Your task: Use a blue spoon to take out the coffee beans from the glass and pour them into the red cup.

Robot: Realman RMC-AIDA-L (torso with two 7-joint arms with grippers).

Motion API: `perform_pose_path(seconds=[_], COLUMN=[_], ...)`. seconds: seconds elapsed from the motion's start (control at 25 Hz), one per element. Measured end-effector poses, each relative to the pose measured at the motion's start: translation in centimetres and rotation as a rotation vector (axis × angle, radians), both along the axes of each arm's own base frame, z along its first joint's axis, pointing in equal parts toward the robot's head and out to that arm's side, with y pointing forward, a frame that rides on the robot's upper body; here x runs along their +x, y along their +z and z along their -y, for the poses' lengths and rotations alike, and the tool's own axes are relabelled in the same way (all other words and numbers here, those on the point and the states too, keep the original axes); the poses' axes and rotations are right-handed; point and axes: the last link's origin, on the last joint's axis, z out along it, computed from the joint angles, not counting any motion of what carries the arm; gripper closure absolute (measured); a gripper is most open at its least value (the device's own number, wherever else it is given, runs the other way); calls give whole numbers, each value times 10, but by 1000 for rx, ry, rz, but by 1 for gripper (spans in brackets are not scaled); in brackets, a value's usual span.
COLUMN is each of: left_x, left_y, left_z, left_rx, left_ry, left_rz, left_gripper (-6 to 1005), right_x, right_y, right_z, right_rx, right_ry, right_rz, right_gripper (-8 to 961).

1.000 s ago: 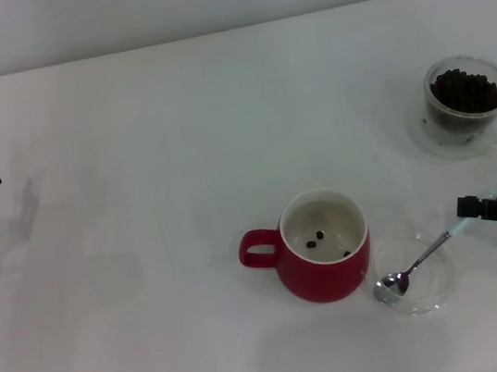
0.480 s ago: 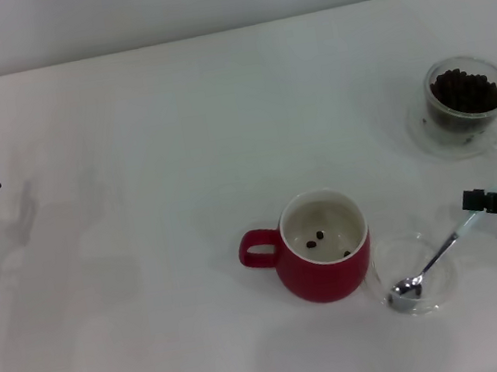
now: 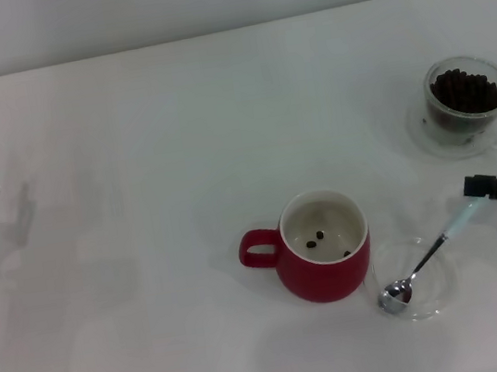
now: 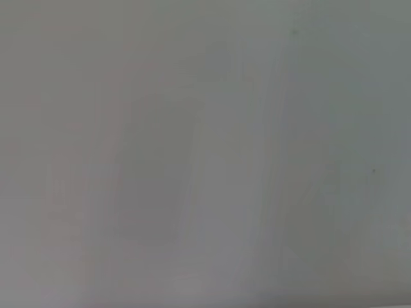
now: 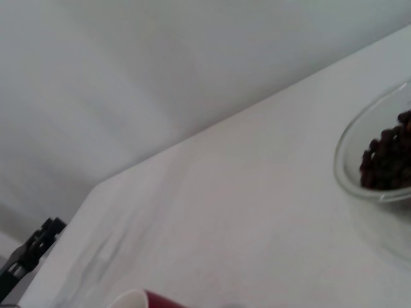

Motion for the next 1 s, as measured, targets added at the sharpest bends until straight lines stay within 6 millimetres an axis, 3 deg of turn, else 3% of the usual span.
perform_pose_path(seconds=[0.32, 0.56, 0.68, 1.0], left_x=[1, 0, 0, 4], left_y=[1, 1, 2, 6], left_z=[1, 1, 1, 1], left_rx=[7, 9, 12, 30], left_ry=[-7, -5, -4, -34], left_rz=[5, 6, 7, 10], left_gripper=[268, 267, 266, 264], right_x=[8, 9, 7, 6], right_y=[11, 18, 24, 59], right_z=[-9, -16, -19, -23], right_rx=[40, 68, 96, 251], right_ry=[-26, -32, -9, 54], right_rz=[47, 61, 56, 99], right_gripper=[530, 398, 382, 338])
